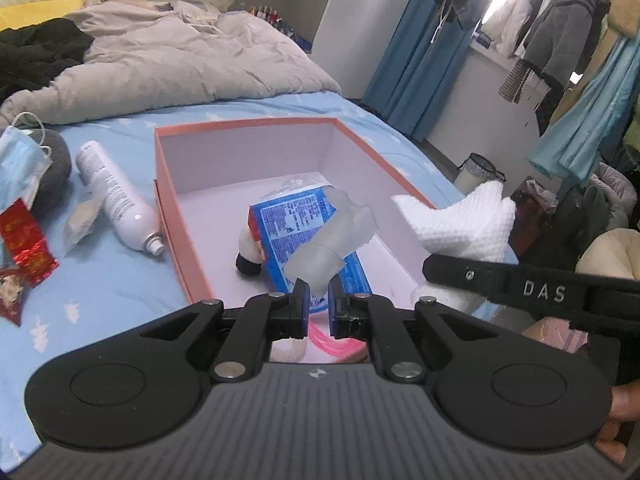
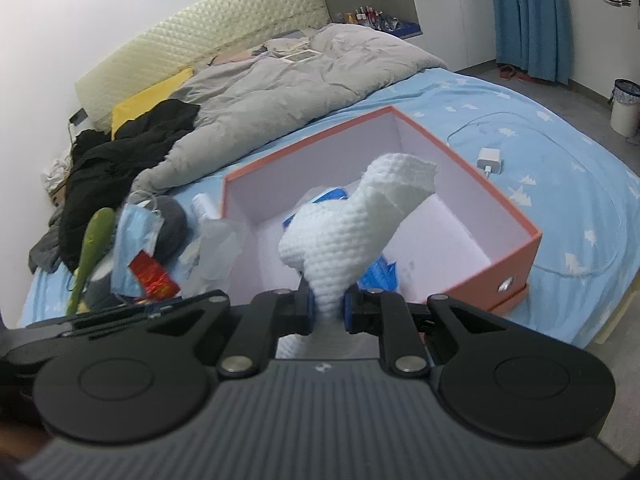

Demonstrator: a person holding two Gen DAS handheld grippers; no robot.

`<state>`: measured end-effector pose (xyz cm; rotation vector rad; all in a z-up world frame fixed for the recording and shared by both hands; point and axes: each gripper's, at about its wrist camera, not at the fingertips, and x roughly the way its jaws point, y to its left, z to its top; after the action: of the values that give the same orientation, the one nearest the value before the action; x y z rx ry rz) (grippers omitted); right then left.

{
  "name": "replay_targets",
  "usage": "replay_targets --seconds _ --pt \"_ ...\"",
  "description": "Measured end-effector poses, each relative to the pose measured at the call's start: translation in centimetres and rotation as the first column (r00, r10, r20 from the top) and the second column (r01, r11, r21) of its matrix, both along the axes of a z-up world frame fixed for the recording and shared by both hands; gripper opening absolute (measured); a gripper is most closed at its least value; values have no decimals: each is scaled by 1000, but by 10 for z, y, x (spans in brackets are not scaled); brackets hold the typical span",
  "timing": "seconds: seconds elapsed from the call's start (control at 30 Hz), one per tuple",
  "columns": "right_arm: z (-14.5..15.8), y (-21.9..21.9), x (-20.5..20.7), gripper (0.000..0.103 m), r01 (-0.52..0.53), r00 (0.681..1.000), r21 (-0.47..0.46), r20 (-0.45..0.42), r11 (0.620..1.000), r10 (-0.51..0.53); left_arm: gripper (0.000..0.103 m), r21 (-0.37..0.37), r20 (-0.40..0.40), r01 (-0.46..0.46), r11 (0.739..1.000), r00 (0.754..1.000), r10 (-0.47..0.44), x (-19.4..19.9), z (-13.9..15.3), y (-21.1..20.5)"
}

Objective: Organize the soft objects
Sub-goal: 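Carry wet wipe with right tool while left tool carries clear cup to the box, then open both tools to drop the wet wipe and clear cup into the box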

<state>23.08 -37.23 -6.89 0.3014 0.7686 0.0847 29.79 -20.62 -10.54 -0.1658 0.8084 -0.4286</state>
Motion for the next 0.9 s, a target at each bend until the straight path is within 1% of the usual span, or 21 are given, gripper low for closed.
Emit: replay_targets --seconds 0.2,0.33,0.4,0.53,0.57,0.6,0.63,0.67,0.7,0.8,0.9 --pt "-18 -19 37 17 21 999 7 -26 1000 -20 11 10 -36 13 1000 999 -13 39 -22 -13" --pt "-37 -27 59 17 34 997 17 -64 999 -33 11 31 -54 25 999 998 -23 60 -38 -21" --pt "-46 -30 67 17 39 996 24 -80 999 -37 11 49 -57 27 998 998 -24 68 -45 -24" --pt "-58 -33 77 18 29 994 30 -105 999 -25 12 50 -76 18 999 997 -14 74 -55 -25" --pt "-60 -34 78 22 28 994 31 -111 999 -24 16 52 -80 14 999 997 -10 74 -56 -26" --pt "-61 -35 80 29 29 993 30 -120 999 -25 19 49 -88 8 999 996 -3 76 -58 -25" --pt "-62 -36 81 34 33 991 28 -133 999 -29 28 38 -95 5 999 995 -1 75 -59 -23" --pt "-64 -37 82 43 36 989 29 -143 999 -32 36 26 -99 4 1000 995 -1 75 -60 -22" --pt "-64 -37 82 45 37 989 33 -146 999 -32 37 21 -92 2 1000 996 0 73 -59 -21" --pt "-60 -36 79 45 31 990 18 -139 999 -28 37 37 -67 4 999 998 -2 66 -53 -20" --pt "-55 -35 73 45 34 991 23 -131 999 -31 37 34 -53 2 999 999 0 59 -44 -17"
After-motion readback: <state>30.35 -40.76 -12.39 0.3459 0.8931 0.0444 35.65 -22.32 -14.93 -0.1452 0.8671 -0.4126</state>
